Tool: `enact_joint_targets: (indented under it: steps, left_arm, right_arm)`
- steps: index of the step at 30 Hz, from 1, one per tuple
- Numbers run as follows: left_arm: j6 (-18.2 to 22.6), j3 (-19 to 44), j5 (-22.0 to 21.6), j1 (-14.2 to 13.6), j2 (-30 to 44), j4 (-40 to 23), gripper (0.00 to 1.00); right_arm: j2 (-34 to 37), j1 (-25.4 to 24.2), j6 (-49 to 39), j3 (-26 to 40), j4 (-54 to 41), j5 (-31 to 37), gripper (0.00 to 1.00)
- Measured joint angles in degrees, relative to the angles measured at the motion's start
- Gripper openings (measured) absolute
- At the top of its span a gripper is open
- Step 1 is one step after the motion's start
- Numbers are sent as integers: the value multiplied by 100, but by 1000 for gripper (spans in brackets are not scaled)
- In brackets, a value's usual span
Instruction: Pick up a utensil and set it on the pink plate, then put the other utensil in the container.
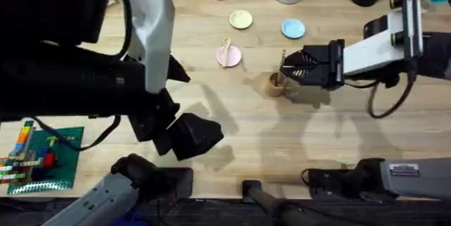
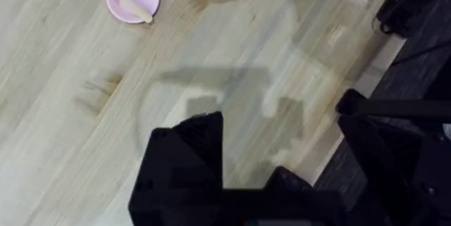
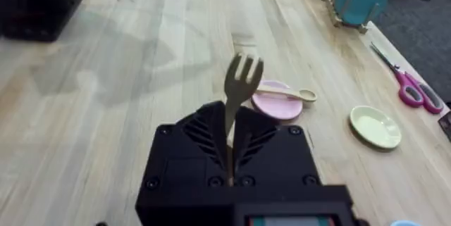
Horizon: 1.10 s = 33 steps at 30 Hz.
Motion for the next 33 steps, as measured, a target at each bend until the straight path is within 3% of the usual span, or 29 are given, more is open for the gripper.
enact_joint_targets:
  steps: [7,22,23,27,33]
  left_arm:
    - [0,0,0,0,-2,143,993]
    - [-2,0,0,0,-2,154,993]
    - [0,0,-2,0,-2,154,993]
    - [0,0,-3,0,-2,154,993]
    - [-2,0,-3,0,-2,154,993]
  right_arm:
    - [302,0,-488,0,145,0,34]
    - [407,0,-640,0,28,7,40]
    - [407,0,-642,0,22,7,66]
    - [407,0,-670,0,1,4,397]
    - [407,0,-696,0,3,-19,591]
